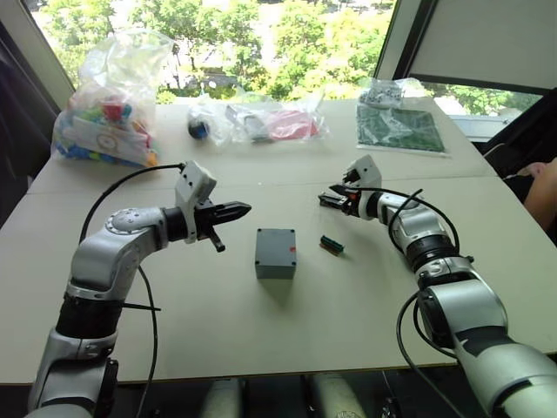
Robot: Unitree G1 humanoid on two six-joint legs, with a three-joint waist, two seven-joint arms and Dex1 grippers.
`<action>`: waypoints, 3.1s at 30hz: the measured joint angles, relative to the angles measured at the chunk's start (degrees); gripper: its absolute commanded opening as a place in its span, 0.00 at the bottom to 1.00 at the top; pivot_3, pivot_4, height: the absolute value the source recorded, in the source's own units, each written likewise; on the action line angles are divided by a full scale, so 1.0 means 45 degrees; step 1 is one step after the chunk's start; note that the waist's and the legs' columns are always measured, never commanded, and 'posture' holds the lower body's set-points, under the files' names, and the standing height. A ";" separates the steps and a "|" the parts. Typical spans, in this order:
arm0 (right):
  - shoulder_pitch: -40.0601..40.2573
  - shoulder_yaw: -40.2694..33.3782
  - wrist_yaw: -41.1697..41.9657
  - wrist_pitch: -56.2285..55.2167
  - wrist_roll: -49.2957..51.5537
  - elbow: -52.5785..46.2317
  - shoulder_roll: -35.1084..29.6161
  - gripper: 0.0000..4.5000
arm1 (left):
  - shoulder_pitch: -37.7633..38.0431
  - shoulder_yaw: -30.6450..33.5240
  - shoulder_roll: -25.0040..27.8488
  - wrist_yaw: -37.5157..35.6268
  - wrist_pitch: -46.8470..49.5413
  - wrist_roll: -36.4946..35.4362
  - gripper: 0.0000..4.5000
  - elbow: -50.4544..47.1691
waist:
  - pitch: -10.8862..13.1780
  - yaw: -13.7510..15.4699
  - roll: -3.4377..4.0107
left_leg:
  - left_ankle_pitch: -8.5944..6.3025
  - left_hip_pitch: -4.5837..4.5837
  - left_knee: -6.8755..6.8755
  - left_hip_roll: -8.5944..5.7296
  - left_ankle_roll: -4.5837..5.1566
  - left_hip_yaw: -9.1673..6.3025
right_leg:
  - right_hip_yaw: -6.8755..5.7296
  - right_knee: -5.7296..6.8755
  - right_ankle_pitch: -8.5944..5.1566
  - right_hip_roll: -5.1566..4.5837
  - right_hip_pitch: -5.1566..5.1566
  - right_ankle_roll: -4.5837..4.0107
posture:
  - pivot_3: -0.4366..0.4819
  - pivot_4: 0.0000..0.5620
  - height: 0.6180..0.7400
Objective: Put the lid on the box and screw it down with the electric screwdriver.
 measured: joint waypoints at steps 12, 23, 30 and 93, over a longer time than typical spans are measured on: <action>0.0000 -0.0183 0.0011 0.0093 -0.0031 0.0009 0.0046 0.35 | 0.0002 -0.0049 0.0000 0.0000 -0.0038 0.0043 0.00 0.0000 | 0.0000 0.0011 0.0000 | 0.0000 0.0000 0.0001 -0.0001 0.0000 -0.0001 | 0.0001 0.0004 0.0000 -0.0002 0.0000 0.0000 | 0.48 0.27 1.00; 0.0001 -0.0184 0.0025 0.0166 -0.0077 0.0019 0.0192 0.00 | 0.0140 -0.0077 -0.0001 -0.0007 -0.0100 0.0161 0.00 0.0000 | 0.0000 0.0016 0.0000 | 0.0000 0.0000 0.0001 -0.0001 -0.0001 -0.0002 | 0.0000 0.0005 0.0000 -0.0001 -0.0001 0.0000 | 0.48 0.27 1.00; 0.0201 -0.0324 0.0219 0.0437 -0.0001 -0.0316 0.0190 0.00 | 0.0179 -0.0078 0.0000 -0.0023 -0.0125 0.0172 0.00 0.0005 | 0.0000 0.0019 0.0000 | 0.0000 0.0000 0.0002 -0.0001 -0.0001 -0.0002 | 0.0000 0.0006 0.0000 -0.0002 0.0000 0.0000 | 0.48 0.27 1.00; 0.5888 0.0931 0.0178 0.7774 0.4114 -1.4826 -0.1197 0.00 | 0.1074 -0.0562 0.1403 -0.1099 0.0520 -0.0708 0.00 -0.1036 | 0.0001 0.0340 0.0001 | 0.0000 -0.0004 0.0010 0.0005 0.0001 -0.0002 | -0.0004 0.0002 -0.0012 0.0005 -0.0002 0.0003 | 0.48 0.27 1.00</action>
